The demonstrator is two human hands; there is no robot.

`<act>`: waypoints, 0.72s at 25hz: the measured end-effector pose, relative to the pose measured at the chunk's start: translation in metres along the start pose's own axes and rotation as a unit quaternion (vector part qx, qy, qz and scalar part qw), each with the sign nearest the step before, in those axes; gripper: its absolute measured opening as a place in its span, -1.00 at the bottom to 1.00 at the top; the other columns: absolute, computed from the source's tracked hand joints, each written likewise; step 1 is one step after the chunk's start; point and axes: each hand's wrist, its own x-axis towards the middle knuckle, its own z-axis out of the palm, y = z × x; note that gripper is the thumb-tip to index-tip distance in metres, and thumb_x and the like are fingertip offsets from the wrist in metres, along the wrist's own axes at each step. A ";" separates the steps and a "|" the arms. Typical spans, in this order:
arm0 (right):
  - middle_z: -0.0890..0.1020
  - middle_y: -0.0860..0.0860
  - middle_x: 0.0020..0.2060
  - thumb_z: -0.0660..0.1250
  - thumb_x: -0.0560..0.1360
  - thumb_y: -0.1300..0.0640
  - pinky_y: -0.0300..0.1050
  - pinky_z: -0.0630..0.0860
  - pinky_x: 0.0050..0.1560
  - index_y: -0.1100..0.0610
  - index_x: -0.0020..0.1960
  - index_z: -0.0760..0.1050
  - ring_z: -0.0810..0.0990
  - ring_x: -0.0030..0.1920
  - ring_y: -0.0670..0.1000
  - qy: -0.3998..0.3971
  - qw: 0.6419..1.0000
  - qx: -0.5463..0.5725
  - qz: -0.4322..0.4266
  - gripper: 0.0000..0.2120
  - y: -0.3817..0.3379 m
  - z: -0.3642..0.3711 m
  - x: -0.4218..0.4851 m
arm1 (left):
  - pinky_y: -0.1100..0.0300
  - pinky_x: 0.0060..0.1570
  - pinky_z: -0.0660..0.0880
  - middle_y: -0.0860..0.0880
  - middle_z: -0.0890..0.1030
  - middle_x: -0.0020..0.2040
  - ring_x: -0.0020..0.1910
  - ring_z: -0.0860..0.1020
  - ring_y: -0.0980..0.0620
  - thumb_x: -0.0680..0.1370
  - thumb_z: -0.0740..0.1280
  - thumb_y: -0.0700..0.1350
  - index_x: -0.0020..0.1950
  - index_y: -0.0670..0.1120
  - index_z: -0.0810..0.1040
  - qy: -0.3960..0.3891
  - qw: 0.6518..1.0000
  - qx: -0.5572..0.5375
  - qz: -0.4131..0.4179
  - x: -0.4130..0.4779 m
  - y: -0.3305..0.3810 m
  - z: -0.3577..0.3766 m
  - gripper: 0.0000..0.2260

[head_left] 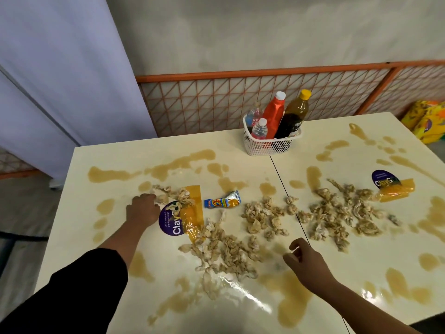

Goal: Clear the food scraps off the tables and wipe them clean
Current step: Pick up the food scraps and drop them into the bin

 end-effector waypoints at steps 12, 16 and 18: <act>0.48 0.11 -0.26 0.33 0.63 -0.01 -0.04 0.53 -0.18 0.30 -0.09 0.57 0.56 -0.23 0.08 -0.104 0.928 0.341 0.108 -0.65 -0.036 0.001 -0.019 | 0.25 -0.08 0.53 0.14 0.67 -0.16 -0.12 0.60 0.19 0.49 0.47 -0.17 -0.12 0.02 0.63 0.213 0.908 -0.354 0.073 -0.113 0.013 -0.061 -0.90; 0.51 0.15 -0.24 0.31 0.63 0.03 0.09 0.57 0.00 0.21 -0.21 0.45 0.60 -0.12 0.18 -0.145 0.844 0.486 0.176 -0.68 -0.056 0.005 -0.021 | 0.30 -0.06 0.49 0.07 0.65 -0.11 -0.07 0.58 0.19 0.57 0.40 -0.16 0.11 0.04 0.62 0.183 0.856 -0.478 0.068 -0.159 0.020 -0.099 -0.84; 0.53 0.16 -0.26 0.28 0.64 0.06 0.05 0.61 -0.03 0.17 -0.24 0.42 0.62 -0.12 0.20 -0.171 0.809 0.530 0.189 -0.69 -0.066 0.006 -0.024 | 0.25 0.01 0.51 0.07 0.67 -0.07 -0.03 0.59 0.12 0.60 0.36 -0.16 0.11 0.02 0.66 0.172 0.834 -0.518 0.080 -0.173 0.017 -0.111 -0.85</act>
